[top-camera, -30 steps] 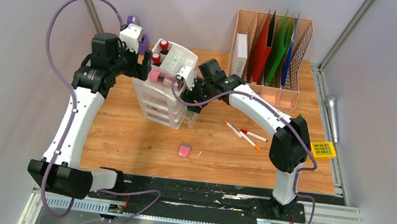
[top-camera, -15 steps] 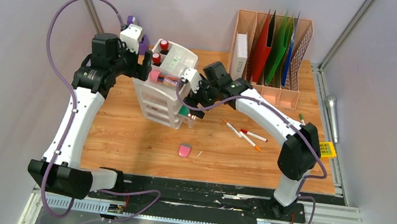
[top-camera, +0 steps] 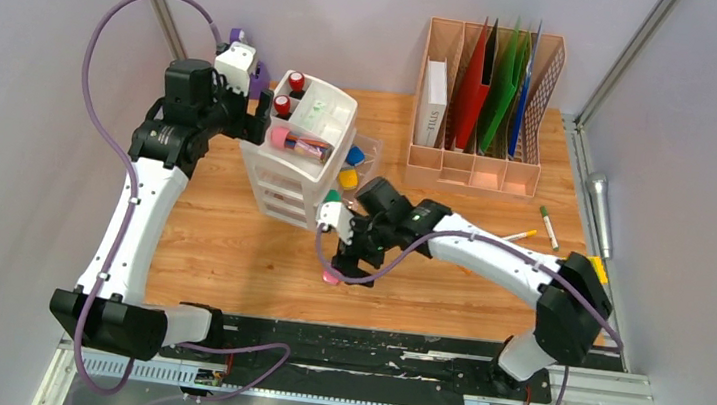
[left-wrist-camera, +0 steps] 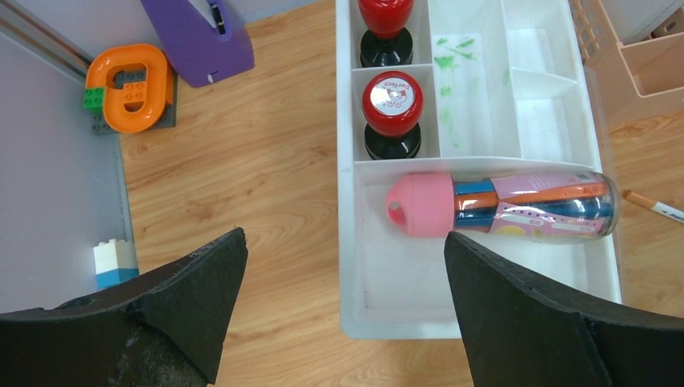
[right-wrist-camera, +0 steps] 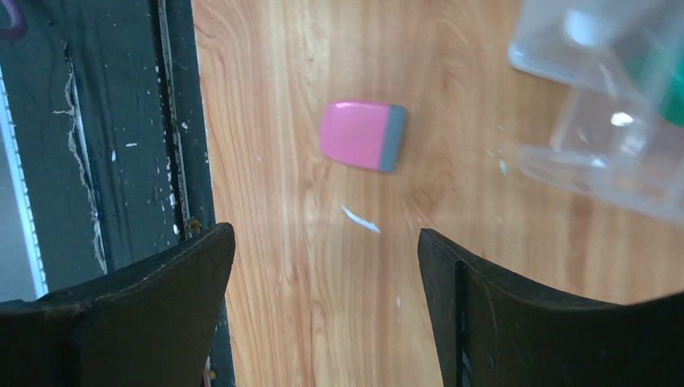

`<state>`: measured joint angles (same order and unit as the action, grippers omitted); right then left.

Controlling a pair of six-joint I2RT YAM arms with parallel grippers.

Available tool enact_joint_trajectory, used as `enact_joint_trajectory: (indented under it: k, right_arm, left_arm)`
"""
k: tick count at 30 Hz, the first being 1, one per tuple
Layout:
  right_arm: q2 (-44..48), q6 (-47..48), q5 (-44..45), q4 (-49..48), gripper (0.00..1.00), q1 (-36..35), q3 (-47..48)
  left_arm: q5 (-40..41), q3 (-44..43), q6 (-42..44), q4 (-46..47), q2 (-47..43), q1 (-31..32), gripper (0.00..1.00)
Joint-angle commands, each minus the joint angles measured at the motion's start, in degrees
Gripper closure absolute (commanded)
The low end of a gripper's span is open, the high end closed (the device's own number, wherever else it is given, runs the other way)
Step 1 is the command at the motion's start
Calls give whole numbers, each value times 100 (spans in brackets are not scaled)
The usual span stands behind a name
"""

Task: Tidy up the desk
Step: Pick up the stationery from the center of the board.

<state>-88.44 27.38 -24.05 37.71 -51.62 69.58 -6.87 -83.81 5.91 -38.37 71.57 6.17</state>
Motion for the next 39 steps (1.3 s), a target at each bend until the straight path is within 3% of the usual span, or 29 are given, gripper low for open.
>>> enact_joint_trajectory:
  k: [1, 10, 19, 23, 32, 35, 39]
  right_arm:
    - [-597, 71, 484, -651, 14, -518, 148]
    - [-2189, 87, 1502, -853, 13, -911, 1116]
    - [-2525, 153, 1679, -793, 16, -916, 1086]
    - [-2580, 76, 1390, -686, 27, -915, 1022]
    - [-2525, 67, 1069, -239, 65, -919, 1143]
    - [-2363, 75, 1011, 7, 72, -912, 1303]
    - [-1957, 107, 980, 319, 74, -908, 1586]
  left_arm:
    - [202, -360, 27, 195, -1, -39, 0]
    - [300, -417, 22, 206, -84, -43, 0]
    - [225, -346, 68, 215, -182, -46, 0]
    - [212, -291, 62, 232, -193, -45, 0]
    - [199, -299, 69, 219, -214, -42, 0]
    - [223, -331, 95, 208, -227, -46, 0]
    - [274, -338, 157, 233, -232, -44, 0]
